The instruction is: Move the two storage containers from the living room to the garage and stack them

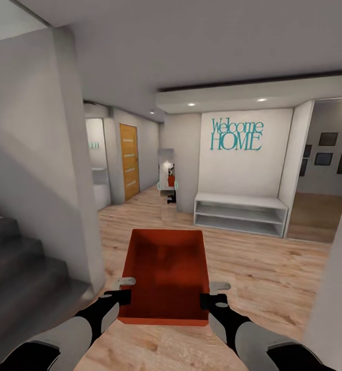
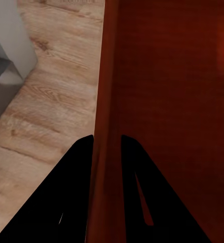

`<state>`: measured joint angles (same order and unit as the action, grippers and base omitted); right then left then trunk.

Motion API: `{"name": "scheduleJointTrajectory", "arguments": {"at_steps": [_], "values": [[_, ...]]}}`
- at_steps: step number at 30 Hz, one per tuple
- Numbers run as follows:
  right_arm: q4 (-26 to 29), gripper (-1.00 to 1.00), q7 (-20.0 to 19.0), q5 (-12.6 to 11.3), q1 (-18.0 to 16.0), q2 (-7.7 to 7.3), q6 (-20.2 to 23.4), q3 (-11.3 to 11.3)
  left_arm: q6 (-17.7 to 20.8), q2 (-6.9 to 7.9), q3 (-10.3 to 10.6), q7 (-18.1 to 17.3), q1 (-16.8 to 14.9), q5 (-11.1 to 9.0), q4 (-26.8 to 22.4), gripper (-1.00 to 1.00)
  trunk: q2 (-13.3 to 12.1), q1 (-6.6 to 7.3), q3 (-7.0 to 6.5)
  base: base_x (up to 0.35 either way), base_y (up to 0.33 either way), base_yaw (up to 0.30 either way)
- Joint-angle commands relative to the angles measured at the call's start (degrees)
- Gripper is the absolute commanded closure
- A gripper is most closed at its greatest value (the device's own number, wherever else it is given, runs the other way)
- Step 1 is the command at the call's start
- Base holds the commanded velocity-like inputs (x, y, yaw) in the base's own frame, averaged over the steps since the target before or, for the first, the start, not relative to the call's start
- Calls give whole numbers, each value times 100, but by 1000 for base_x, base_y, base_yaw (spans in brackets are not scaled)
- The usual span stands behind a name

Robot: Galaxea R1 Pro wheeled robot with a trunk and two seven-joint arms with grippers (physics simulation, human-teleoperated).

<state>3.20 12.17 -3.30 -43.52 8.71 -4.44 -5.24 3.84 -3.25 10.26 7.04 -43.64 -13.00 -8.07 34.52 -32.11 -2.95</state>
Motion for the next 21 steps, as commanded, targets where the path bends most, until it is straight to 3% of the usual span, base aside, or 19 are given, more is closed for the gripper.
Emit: {"name": "scheduleJointTrajectory", "arguments": {"at_steps": [1, 21], "values": [[-30, 100, 68, -118, 1, -1, -30, -21, -41, 0, -200, 79, -4, 87, -28, 100, 2, -5, 1, 323, 0, 0], [-30, 100, 69, -118, 1, -1, -30, -21, -41, 0, -199, 79, -4, 87, -28, 100, 2, -5, 1, 323, 0, 0]]}}
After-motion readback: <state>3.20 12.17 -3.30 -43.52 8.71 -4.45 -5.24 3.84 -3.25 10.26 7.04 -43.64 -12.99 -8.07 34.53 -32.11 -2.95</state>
